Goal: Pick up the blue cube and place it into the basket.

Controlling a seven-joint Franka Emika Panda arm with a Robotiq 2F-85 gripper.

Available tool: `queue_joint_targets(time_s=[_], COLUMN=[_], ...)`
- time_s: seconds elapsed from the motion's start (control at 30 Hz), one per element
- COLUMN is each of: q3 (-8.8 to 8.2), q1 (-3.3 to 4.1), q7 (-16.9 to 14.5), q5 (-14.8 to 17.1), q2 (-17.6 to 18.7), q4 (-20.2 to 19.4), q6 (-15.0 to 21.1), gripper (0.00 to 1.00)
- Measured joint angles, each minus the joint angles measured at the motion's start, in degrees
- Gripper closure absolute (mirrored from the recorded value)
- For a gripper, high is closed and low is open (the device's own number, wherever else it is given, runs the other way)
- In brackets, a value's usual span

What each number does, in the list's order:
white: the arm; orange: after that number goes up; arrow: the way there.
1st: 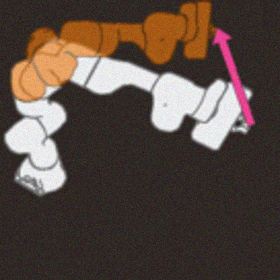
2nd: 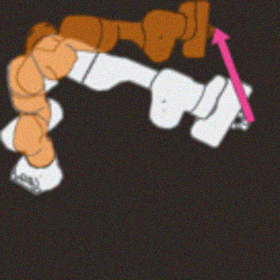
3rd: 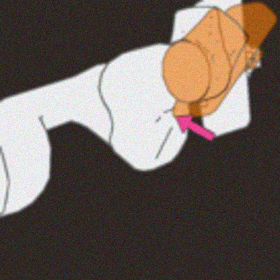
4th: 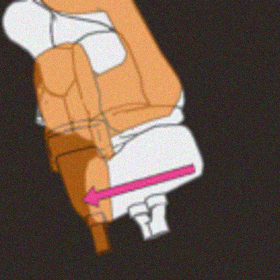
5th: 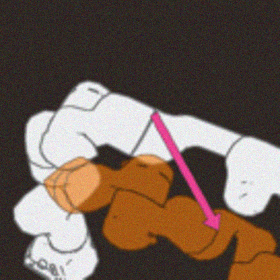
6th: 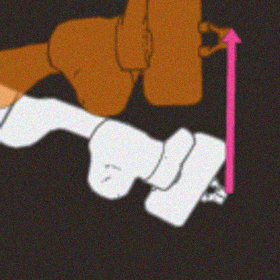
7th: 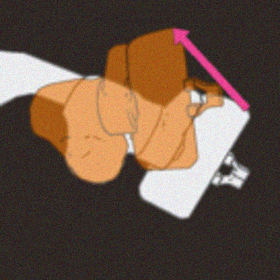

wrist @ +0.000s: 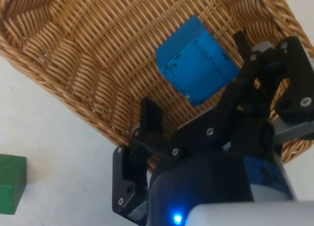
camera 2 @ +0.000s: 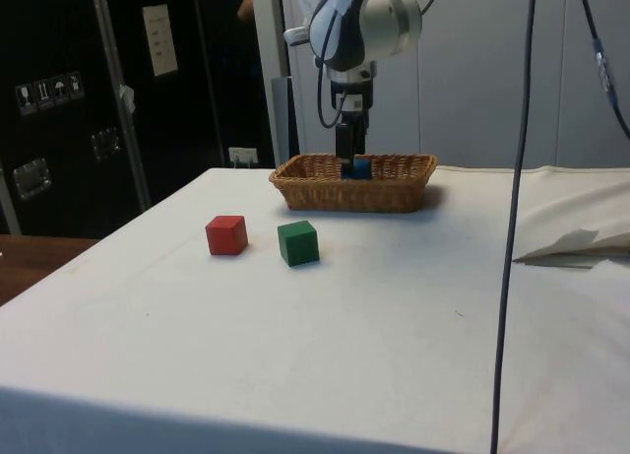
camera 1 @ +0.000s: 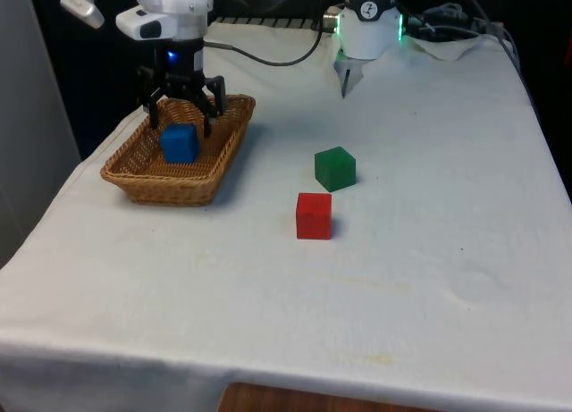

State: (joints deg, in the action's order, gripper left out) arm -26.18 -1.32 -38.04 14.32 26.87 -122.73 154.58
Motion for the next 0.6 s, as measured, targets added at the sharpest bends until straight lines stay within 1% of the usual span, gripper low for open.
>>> queue_joint_targets(time_s=[0.3, 0.47, 0.6], q3=[0.00, 0.00, 0.06], q1=[0.00, 0.00, 0.06], q7=[0.0, 0.0, 0.0], q5=[0.1, 0.1, 0.1], q2=[-1.0, -3.0, -4.1], q4=[0.1, -0.3, -0.7], q6=[-0.9, -2.6, -3.0], gripper=[0.00, 0.00, 0.00])
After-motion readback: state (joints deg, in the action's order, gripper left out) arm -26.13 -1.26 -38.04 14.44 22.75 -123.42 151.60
